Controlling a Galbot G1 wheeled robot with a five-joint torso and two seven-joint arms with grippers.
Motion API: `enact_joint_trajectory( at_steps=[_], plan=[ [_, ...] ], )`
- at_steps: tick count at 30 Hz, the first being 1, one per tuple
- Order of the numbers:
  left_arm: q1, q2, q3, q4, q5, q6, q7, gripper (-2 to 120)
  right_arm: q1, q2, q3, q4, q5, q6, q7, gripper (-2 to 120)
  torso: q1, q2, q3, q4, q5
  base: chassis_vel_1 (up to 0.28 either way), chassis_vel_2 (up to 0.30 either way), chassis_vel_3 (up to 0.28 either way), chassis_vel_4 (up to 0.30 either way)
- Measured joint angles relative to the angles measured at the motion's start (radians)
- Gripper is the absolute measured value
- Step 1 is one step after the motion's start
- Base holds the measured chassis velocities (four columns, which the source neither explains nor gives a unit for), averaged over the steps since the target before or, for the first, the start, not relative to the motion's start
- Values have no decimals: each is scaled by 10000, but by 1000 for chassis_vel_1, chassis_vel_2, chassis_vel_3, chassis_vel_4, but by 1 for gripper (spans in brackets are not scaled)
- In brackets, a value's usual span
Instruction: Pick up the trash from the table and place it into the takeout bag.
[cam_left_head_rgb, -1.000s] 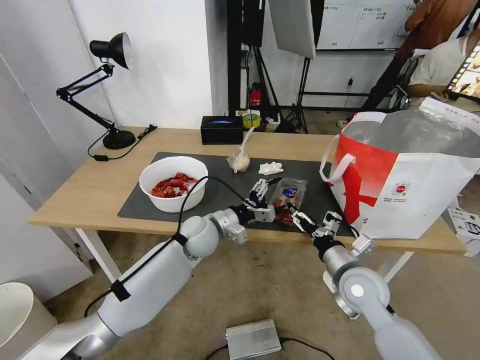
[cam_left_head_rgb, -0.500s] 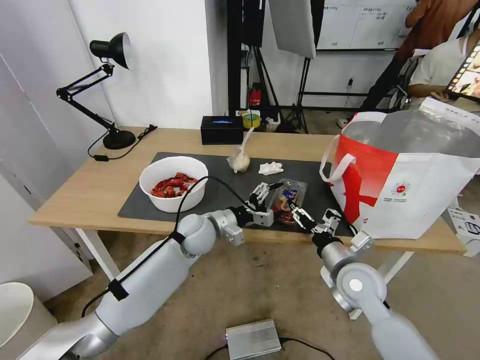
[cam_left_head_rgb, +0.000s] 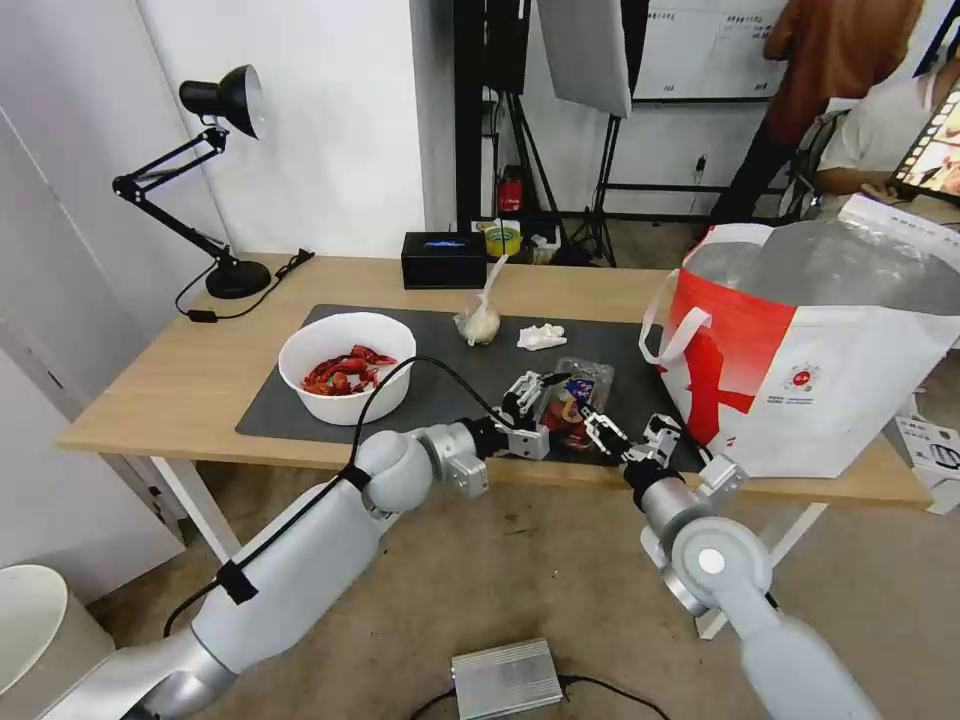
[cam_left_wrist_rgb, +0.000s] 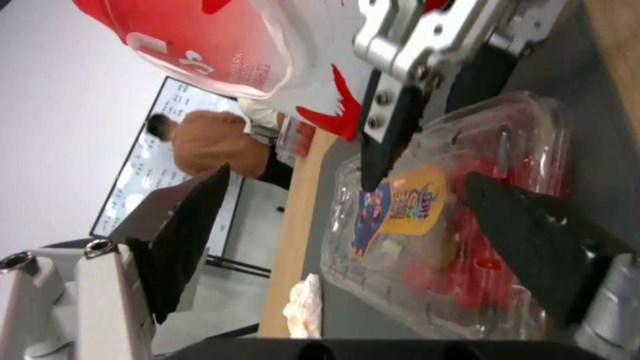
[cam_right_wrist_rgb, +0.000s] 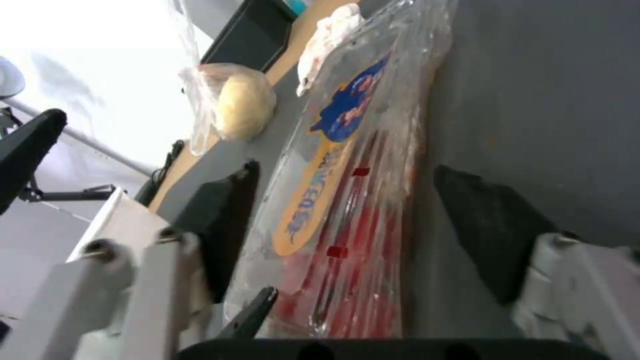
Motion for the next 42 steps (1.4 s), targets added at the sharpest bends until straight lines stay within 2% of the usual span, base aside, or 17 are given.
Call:
enact_joint_trajectory(
  at_steps=[18, 22, 23, 24, 27, 42],
  plan=[
    [85, -37, 33, -37, -205, -9, -22, 93, 215, 30, -156, -85, 104, -213, 286, 56, 0, 0, 0, 0, 0, 0, 0, 0, 0],
    [156, -40, 10, -40, -208, -27, -35, 93, 12, -15, -73, 6, 80, -212, 262, 63, 0, 0, 0, 0, 0, 0, 0, 0, 0],
    [194, -38, -10, -58, -209, -40, -46, 93, -7, 15, -50, -24, 70, -209, 253, 69, 0, 0, -1, -1, 0, 0, 0, 0, 0],
    [194, -38, -10, -58, -209, -40, -46, 93, -7, 15, -50, -24, 70, -209, 253, 69, 0, 0, -1, -1, 0, 0, 0, 0, 0],
    [234, -39, -17, -90, -209, -68, -60, 93, 95, 135, -46, -117, 102, -187, 244, 81, -1, 1, -2, 1, -1, 0, 0, 0, 0],
    [238, -78, -17, -169, -209, -147, -88, 91, 755, 279, -195, -430, 529, -304, 1059, 83, -1, 1, -1, 1, 0, 0, 0, 0, 0]
  ],
)
